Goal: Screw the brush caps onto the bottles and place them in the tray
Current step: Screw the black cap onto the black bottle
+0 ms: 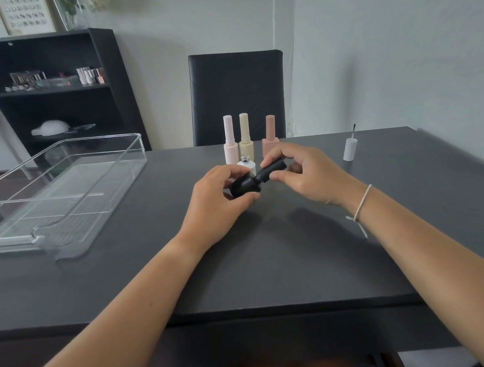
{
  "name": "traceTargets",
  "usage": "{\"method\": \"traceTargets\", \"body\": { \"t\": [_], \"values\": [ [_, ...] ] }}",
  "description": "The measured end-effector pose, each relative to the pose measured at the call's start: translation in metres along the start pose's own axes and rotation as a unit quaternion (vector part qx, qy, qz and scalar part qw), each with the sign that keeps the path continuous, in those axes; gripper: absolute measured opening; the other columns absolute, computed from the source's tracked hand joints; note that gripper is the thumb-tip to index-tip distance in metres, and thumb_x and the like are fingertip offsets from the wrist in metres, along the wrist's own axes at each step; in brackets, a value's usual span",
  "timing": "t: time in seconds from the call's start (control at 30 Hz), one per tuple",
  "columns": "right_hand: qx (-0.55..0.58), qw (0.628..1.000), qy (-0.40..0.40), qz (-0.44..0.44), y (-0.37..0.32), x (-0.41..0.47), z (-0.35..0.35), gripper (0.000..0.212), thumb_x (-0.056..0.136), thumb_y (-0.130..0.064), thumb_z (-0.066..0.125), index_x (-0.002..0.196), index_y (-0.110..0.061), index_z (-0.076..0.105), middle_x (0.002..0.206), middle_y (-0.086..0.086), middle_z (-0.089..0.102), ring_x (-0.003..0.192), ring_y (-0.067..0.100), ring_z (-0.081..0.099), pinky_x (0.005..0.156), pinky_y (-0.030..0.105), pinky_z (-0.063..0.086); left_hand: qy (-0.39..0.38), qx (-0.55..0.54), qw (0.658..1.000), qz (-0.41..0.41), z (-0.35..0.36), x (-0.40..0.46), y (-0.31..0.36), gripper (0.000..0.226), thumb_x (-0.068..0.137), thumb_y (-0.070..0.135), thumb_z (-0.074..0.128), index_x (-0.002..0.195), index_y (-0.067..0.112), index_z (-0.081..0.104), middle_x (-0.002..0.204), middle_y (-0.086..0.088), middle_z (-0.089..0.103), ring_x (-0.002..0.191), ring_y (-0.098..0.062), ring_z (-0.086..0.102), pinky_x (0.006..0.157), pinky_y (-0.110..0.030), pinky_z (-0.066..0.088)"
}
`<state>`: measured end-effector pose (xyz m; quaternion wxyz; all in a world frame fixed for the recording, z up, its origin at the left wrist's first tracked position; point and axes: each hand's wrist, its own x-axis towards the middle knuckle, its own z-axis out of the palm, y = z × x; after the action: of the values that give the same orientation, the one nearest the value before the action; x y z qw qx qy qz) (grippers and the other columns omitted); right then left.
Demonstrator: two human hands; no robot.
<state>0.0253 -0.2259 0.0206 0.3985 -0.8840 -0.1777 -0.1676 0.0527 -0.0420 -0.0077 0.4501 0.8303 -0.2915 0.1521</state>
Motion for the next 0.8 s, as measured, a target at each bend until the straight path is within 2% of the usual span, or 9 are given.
{"method": "traceTargets", "body": {
  "t": [0.07,0.13,0.2,0.3,0.4,0.57,0.7,0.8],
  "values": [
    [-0.005,1.000,-0.005,0.004,0.0011,0.0008,0.0003,0.013,0.087,-0.010,0.058,0.089,-0.022,0.059,0.073,-0.014,0.060,0.060,-0.002,0.057,0.061,0.008,0.041,0.000,0.004,1.000,0.007,0.0001,-0.0008,0.0002,0.033,0.074,0.022,0.073,0.103,0.028,0.059,0.092,0.025,0.051,0.087,0.004,0.052,0.073,-0.003,0.042],
    [-0.011,1.000,-0.010,0.015,0.0032,0.0017,0.0013,0.011,0.088,-0.014,0.057,0.088,-0.024,0.058,0.087,0.004,0.066,0.079,0.018,0.064,0.076,0.026,0.049,-0.005,0.010,1.000,0.011,0.0005,-0.0012,0.0000,0.033,0.074,0.022,0.074,0.104,0.026,0.060,0.093,0.022,0.052,0.088,0.003,0.052,0.074,-0.004,0.042],
    [-0.017,1.000,-0.007,0.016,0.0041,0.0022,0.0025,0.012,0.089,-0.017,0.056,0.084,-0.028,0.057,0.086,0.007,0.065,0.079,0.028,0.062,0.075,0.031,0.049,-0.007,0.013,1.000,0.010,0.0006,-0.0009,-0.0003,0.033,0.074,0.022,0.074,0.104,0.025,0.060,0.094,0.018,0.053,0.088,0.002,0.052,0.074,-0.005,0.043],
    [-0.016,1.000,-0.007,0.021,0.0050,0.0027,0.0036,0.016,0.089,-0.023,0.056,0.077,-0.033,0.054,0.073,0.002,0.061,0.067,0.018,0.056,0.068,0.026,0.046,-0.006,0.010,1.000,0.009,0.0001,-0.0002,-0.0007,0.033,0.074,0.021,0.074,0.104,0.024,0.061,0.095,0.015,0.054,0.087,0.001,0.053,0.075,-0.006,0.044],
    [-0.008,1.000,-0.003,0.030,0.0059,0.0031,0.0035,0.014,0.089,-0.026,0.056,0.076,-0.029,0.055,0.062,-0.007,0.058,0.055,-0.001,0.052,0.059,0.008,0.040,-0.009,0.005,1.000,0.005,0.0005,-0.0006,-0.0004,0.033,0.074,0.021,0.074,0.104,0.024,0.060,0.095,0.016,0.053,0.088,0.000,0.054,0.075,-0.006,0.044],
    [0.067,0.997,0.006,0.030,0.0015,0.0031,0.0034,0.005,0.089,-0.012,0.055,0.089,-0.013,0.060,0.070,-0.008,0.058,0.051,-0.011,0.053,0.050,0.001,0.037,0.001,-0.021,1.000,-0.008,-0.0005,-0.0001,0.0004,0.032,0.074,0.021,0.074,0.103,0.026,0.060,0.093,0.019,0.056,0.087,0.000,0.056,0.075,-0.005,0.045],
    [0.066,0.998,0.001,0.019,0.0013,0.0028,0.0025,0.009,0.088,-0.008,0.056,0.092,-0.015,0.060,0.077,-0.010,0.059,0.054,-0.016,0.053,0.054,-0.001,0.039,0.004,-0.019,1.000,-0.009,-0.0007,-0.0007,0.0009,0.032,0.074,0.021,0.074,0.103,0.025,0.060,0.093,0.018,0.056,0.087,-0.001,0.056,0.074,-0.006,0.045],
    [0.047,0.999,0.004,0.026,0.0041,0.0031,0.0025,0.006,0.087,-0.015,0.058,0.087,-0.020,0.060,0.074,-0.012,0.061,0.061,-0.010,0.058,0.063,0.000,0.042,-0.002,-0.010,1.000,-0.008,-0.0004,-0.0009,0.0007,0.033,0.074,0.022,0.074,0.104,0.025,0.060,0.092,0.020,0.054,0.086,-0.001,0.056,0.075,-0.007,0.045]
  ]
}}
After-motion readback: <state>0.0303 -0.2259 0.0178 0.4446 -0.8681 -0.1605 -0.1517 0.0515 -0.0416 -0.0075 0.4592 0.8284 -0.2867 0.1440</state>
